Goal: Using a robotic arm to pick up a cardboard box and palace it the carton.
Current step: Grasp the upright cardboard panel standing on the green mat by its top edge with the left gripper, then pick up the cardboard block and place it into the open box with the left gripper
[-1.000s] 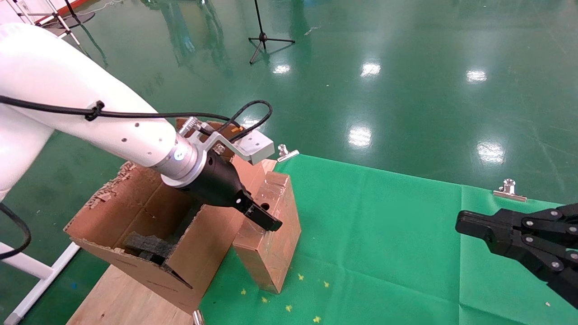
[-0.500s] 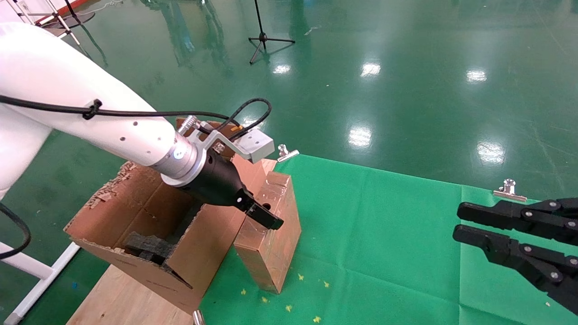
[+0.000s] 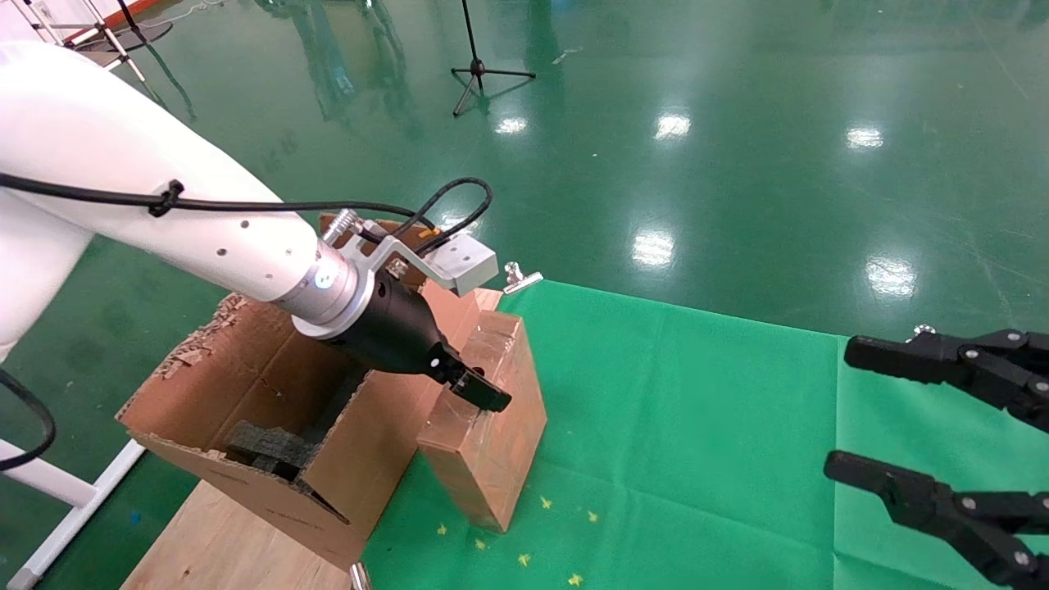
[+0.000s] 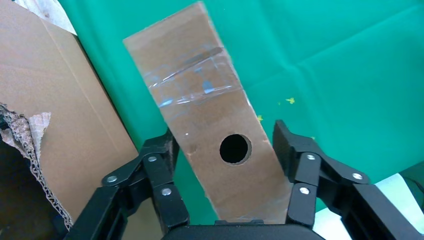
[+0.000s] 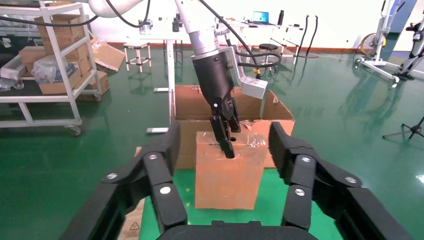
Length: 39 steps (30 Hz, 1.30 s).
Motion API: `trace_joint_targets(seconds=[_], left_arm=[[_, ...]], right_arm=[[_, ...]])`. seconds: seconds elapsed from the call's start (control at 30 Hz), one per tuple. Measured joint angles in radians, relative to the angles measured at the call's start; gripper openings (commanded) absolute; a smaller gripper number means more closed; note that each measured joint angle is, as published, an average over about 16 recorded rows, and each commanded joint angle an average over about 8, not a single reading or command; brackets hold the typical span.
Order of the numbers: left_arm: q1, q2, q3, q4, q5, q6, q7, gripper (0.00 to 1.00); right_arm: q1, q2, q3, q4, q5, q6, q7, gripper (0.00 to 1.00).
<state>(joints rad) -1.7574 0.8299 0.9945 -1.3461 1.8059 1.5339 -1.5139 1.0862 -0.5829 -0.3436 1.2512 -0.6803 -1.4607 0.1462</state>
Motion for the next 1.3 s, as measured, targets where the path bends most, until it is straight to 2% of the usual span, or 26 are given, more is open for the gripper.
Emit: trace_joint_targets(seconds=[0.33,0.67,0.97,1.13,1.3], left_arm=[[-0.02,-0.021,-0.017,0.012,-0.029,-0.016,0.068,0.0],[-0.126,-0.154,-0.115,0.098,-0.104,-0.064,0.302,0.0],[-0.309,-0.253,-0.185,0.354,-0.079,-0.059,0.579,0.0],[-0.374,-0.257,-0.169,0.535,-0.012,-0.047,0.719,0.0],[-0.392,-0.233,-0.132,0.713,0.067,-0.06,0.833,0.0]], right_arm=[[0.0,0.0,0.0,0.0,0.0,0.0,0.0,1.0],[0.0,0.0,0.0,0.0,0.0,0.0,0.0,1.0],[0.0,0.0,0.0,0.0,0.0,0.0,0.0,1.0],[0.0,0.0,0.0,0.0,0.0,0.0,0.0,1.0],[0.0,0.0,0.0,0.0,0.0,0.0,0.0,1.0]])
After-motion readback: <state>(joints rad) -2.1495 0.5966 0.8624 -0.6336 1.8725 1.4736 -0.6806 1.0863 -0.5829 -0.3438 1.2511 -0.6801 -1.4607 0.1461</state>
